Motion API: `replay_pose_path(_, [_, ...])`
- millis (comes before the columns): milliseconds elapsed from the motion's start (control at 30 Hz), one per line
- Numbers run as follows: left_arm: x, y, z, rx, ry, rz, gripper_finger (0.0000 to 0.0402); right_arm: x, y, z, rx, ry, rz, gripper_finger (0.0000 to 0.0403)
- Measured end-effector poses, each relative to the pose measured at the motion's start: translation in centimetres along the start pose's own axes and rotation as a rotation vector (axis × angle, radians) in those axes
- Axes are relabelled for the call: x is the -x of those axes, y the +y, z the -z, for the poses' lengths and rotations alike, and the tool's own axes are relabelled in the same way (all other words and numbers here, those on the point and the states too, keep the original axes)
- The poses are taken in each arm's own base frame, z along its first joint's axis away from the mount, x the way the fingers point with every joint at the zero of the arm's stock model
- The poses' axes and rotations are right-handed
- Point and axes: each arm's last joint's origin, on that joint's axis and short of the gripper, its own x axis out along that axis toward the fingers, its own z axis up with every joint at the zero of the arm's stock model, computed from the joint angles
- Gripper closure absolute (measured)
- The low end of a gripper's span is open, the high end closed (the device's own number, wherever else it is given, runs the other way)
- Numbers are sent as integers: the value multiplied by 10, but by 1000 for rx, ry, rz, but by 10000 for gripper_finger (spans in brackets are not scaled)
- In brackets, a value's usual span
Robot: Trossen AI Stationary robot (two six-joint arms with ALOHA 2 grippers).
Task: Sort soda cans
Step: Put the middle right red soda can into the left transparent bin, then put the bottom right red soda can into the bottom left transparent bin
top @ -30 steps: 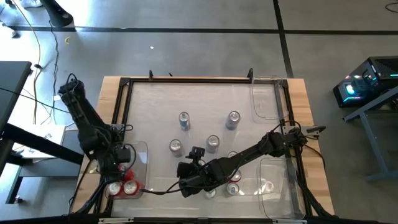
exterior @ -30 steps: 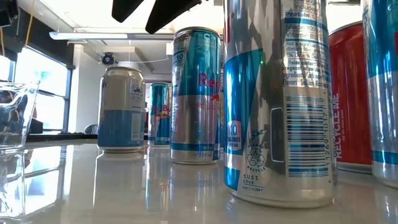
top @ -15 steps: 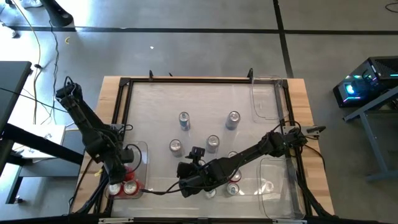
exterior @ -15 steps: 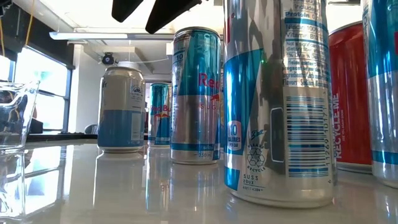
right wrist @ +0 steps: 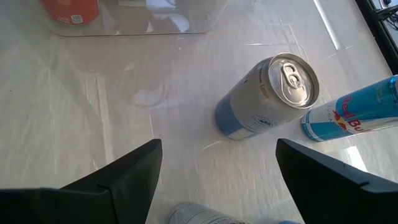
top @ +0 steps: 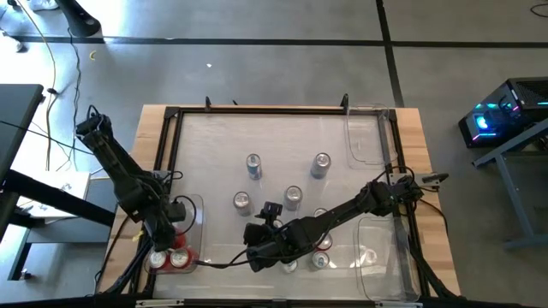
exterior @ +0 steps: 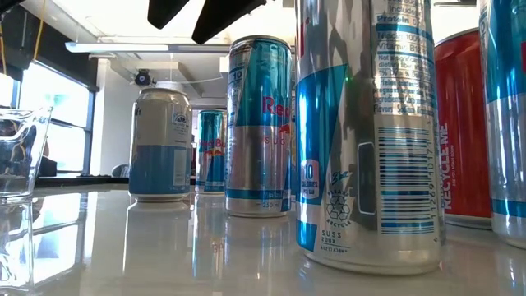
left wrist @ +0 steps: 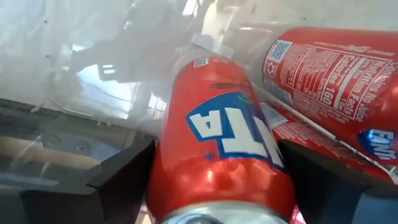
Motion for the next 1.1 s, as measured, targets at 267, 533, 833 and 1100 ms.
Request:
replay_pose_path(267, [7, 5, 3, 43, -5, 45, 41, 3, 5, 2, 19, -7, 1, 91])
replay_pose_path(533, [19, 7, 8, 113, 6, 163, 37, 5, 6, 3, 33, -18, 28, 91])
replay_pose_path(833, [48, 8, 10, 135, -130, 141, 37, 5, 6, 3, 36, -18, 28, 91])
replay_pose_path(1100, [44, 6, -4, 10, -301, 46, 37, 5, 6, 3, 35, -19, 31, 91])
